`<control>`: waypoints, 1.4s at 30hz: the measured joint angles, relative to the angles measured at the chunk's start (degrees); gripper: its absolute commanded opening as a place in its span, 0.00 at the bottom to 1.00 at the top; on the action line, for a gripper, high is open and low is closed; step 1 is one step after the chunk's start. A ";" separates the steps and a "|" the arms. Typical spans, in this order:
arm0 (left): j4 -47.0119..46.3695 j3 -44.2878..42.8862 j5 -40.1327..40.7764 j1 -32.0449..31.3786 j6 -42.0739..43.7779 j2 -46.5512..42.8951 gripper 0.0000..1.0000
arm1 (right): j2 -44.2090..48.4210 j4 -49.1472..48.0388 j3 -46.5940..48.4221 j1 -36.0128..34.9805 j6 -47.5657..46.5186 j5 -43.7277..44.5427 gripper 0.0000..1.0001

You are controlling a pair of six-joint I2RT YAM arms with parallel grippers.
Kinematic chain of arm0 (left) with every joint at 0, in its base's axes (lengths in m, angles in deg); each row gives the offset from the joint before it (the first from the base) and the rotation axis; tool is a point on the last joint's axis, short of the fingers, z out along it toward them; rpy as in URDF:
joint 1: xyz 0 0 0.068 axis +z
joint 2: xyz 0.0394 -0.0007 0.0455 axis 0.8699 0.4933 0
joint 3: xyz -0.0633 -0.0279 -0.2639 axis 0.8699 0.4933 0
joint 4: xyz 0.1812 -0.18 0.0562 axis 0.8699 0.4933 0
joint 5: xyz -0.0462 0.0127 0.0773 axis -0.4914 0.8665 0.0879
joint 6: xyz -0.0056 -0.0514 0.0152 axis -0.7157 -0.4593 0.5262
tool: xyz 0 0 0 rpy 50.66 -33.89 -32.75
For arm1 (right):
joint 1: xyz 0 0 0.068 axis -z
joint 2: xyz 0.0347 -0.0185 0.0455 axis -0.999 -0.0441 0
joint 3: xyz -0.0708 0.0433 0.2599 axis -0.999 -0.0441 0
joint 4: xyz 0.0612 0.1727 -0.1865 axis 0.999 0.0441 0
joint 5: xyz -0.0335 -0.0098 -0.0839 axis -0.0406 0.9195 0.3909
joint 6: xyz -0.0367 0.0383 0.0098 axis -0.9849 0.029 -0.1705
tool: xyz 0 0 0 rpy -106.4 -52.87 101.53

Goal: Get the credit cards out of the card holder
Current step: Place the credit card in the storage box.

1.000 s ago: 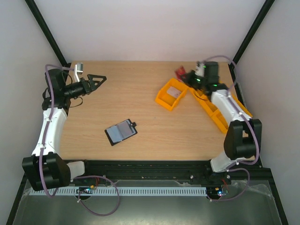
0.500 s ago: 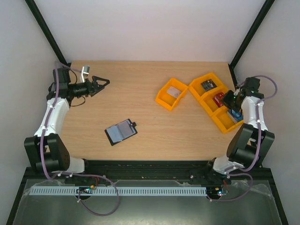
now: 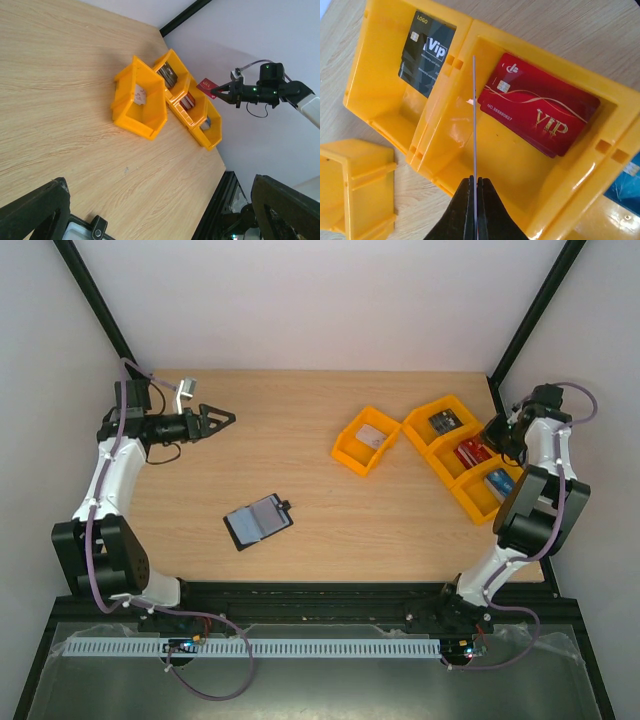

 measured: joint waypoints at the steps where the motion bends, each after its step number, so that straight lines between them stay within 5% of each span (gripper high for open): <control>1: 0.26 0.00 0.00 0.00 0.24 0.15 0.99 | -1.05 0.31 0.98 0.00 0.00 -0.24 0.02; 28: -0.20 0.02 0.76 1.75 -0.09 0.44 0.99 | -10.10 2.12 5.29 0.04 0.35 -2.86 0.02; 42: -1.44 0.04 0.70 2.89 -1.18 0.44 0.99 | -16.02 4.83 14.45 0.04 -0.15 -3.15 0.15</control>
